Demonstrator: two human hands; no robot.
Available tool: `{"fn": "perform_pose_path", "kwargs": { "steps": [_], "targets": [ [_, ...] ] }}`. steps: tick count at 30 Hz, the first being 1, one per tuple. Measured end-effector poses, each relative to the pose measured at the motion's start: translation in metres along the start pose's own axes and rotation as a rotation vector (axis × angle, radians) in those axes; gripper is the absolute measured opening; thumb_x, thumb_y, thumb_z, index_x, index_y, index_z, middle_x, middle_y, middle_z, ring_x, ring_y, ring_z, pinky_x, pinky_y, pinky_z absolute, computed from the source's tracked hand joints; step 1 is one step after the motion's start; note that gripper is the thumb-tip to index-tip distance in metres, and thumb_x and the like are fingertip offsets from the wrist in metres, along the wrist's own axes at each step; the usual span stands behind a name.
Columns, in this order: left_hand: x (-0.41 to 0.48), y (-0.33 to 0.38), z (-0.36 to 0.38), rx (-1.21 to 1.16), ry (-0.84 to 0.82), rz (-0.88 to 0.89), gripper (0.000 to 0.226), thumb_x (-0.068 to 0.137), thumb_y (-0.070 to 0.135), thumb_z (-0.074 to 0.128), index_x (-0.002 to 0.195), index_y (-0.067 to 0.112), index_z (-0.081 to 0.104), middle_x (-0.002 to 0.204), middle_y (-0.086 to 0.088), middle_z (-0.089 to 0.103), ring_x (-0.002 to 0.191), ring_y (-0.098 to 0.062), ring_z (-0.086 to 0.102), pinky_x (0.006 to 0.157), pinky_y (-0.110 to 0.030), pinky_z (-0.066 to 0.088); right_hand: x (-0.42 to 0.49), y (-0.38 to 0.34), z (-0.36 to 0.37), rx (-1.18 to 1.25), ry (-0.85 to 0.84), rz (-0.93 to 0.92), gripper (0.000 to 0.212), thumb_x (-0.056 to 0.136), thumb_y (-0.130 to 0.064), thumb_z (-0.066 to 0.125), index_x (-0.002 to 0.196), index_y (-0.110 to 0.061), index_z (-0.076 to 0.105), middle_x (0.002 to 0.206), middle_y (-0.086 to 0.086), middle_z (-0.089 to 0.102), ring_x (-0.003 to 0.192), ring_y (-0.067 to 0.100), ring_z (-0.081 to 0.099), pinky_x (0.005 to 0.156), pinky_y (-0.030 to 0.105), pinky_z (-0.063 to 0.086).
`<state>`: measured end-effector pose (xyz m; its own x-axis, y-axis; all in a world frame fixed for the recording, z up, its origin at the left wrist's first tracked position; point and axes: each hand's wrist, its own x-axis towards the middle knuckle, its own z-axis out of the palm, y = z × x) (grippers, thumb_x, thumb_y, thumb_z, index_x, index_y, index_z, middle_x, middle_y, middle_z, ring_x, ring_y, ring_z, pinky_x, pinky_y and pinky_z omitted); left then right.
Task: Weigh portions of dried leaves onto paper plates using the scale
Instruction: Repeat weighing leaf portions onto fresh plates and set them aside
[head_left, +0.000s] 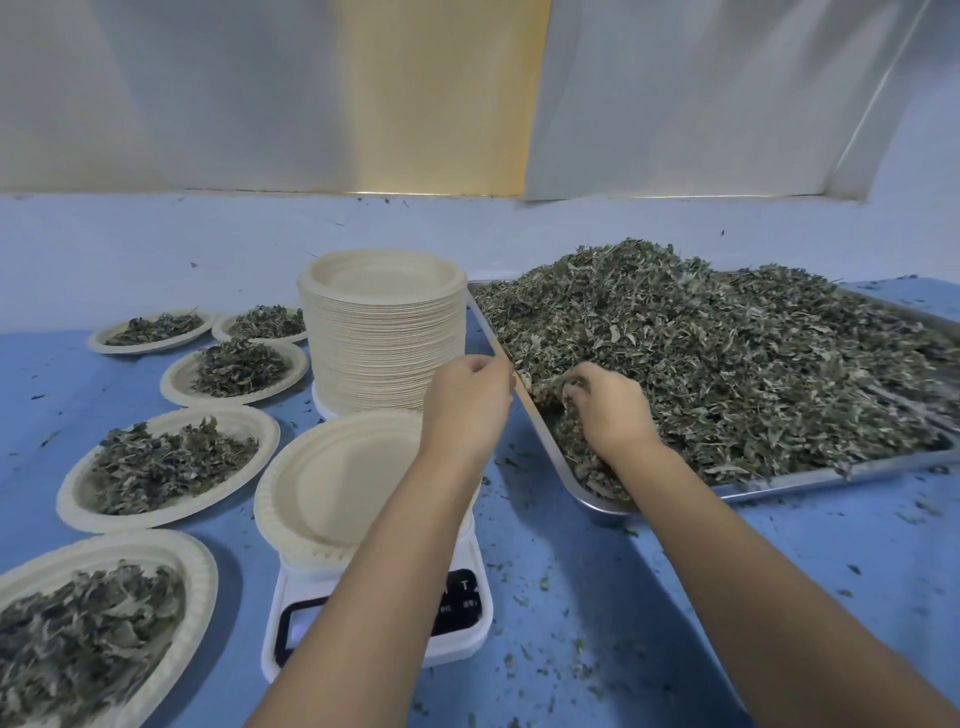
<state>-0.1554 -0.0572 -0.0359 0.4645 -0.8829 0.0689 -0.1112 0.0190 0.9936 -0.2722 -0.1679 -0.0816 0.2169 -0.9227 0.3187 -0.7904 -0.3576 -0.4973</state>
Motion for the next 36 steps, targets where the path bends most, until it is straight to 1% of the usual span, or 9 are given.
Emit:
{"fn": "perform_pose_path", "kwargs": {
  "steps": [4, 7, 9, 13, 16, 21, 27, 32, 36],
  "targets": [
    [0.014, 0.002, 0.03, -0.409, -0.051, -0.344, 0.023, 0.098, 0.02, 0.044, 0.11, 0.005, 0.057, 0.108, -0.011, 0.058, 0.102, -0.024, 0.058, 0.082, -0.032, 0.048, 0.005, 0.007, -0.008, 0.377, 0.099, 0.136, 0.025, 0.1, -0.022, 0.046, 0.122, -0.014, 0.058, 0.082, 0.001, 0.058, 0.054, 0.009, 0.043, 0.049, 0.022, 0.035],
    [0.023, -0.002, 0.049, -0.476, -0.078, -0.425, 0.038, 0.1, 0.025, 0.04, 0.13, 0.004, 0.049, 0.132, -0.013, 0.05, 0.121, -0.026, 0.049, 0.088, -0.034, 0.045, 0.006, 0.009, -0.013, 0.601, 0.15, 0.222, 0.031, 0.1, -0.023, 0.046, 0.129, -0.013, 0.054, 0.115, 0.006, 0.06, 0.087, 0.015, 0.054, 0.082, 0.027, 0.04],
    [0.026, -0.004, 0.056, -0.49, -0.059, -0.441, 0.043, 0.1, 0.028, 0.039, 0.136, 0.007, 0.045, 0.138, -0.012, 0.046, 0.125, -0.025, 0.046, 0.087, -0.033, 0.042, 0.006, 0.01, -0.016, 0.722, 0.178, 0.269, 0.034, 0.101, -0.024, 0.046, 0.132, -0.013, 0.052, 0.128, 0.005, 0.055, 0.108, 0.017, 0.05, 0.09, 0.03, 0.037],
    [0.027, -0.006, 0.058, -0.547, -0.036, -0.441, 0.047, 0.101, 0.03, 0.037, 0.142, 0.008, 0.038, 0.143, -0.012, 0.044, 0.128, -0.024, 0.045, 0.091, -0.033, 0.041, 0.005, 0.007, -0.022, 0.901, 0.174, 0.306, 0.032, 0.101, -0.026, 0.046, 0.131, -0.018, 0.052, 0.107, 0.0, 0.059, 0.076, 0.011, 0.052, 0.079, 0.033, 0.045],
    [0.025, -0.005, 0.055, -0.615, -0.038, -0.451, 0.043, 0.101, 0.028, 0.036, 0.136, 0.006, 0.044, 0.133, -0.013, 0.052, 0.122, -0.026, 0.05, 0.096, -0.035, 0.04, 0.003, -0.004, -0.029, 1.153, 0.132, 0.405, 0.019, 0.1, -0.021, 0.047, 0.117, -0.021, 0.056, 0.109, 0.004, 0.06, 0.094, 0.021, 0.059, 0.085, 0.043, 0.052],
    [0.017, 0.004, 0.044, -0.765, -0.033, -0.445, 0.029, 0.1, 0.034, 0.037, 0.1, 0.009, 0.053, 0.09, -0.01, 0.053, 0.081, -0.021, 0.053, 0.072, -0.031, 0.045, 0.0, -0.035, -0.038, 1.552, -0.016, 0.499, 0.014, 0.101, -0.015, 0.045, 0.103, -0.021, 0.058, 0.111, 0.006, 0.063, 0.096, 0.022, 0.061, 0.063, 0.034, 0.054],
    [0.011, 0.023, 0.001, -1.007, 0.015, -0.417, 0.035, 0.099, 0.035, 0.036, 0.099, 0.006, 0.054, 0.108, -0.015, 0.057, 0.091, -0.025, 0.054, 0.081, -0.035, 0.046, -0.018, -0.088, -0.032, 1.595, -0.208, 0.355, 0.028, 0.102, -0.018, 0.042, 0.127, -0.017, 0.054, 0.121, 0.008, 0.063, 0.099, 0.023, 0.062, 0.063, 0.03, 0.052],
    [0.002, 0.012, -0.049, -0.983, 0.135, -0.425, 0.039, 0.101, 0.035, 0.029, 0.103, 0.002, 0.049, 0.102, -0.016, 0.055, 0.103, -0.029, 0.055, 0.098, -0.039, 0.041, -0.038, -0.126, -0.023, 1.604, -0.376, 0.248, 0.022, 0.101, -0.019, 0.042, 0.089, -0.025, 0.058, 0.072, -0.007, 0.071, 0.062, 0.008, 0.067, 0.053, 0.021, 0.053],
    [0.001, -0.001, -0.088, -0.876, 0.361, -0.368, 0.025, 0.099, 0.03, 0.034, 0.096, 0.009, 0.047, 0.081, -0.008, 0.045, 0.065, -0.018, 0.042, 0.057, -0.025, 0.035, -0.05, -0.144, -0.011, 1.572, -0.477, 0.205, 0.019, 0.1, -0.013, 0.045, 0.095, -0.021, 0.061, 0.083, 0.0, 0.07, 0.074, 0.014, 0.066, 0.062, 0.031, 0.056]
  ]
}}
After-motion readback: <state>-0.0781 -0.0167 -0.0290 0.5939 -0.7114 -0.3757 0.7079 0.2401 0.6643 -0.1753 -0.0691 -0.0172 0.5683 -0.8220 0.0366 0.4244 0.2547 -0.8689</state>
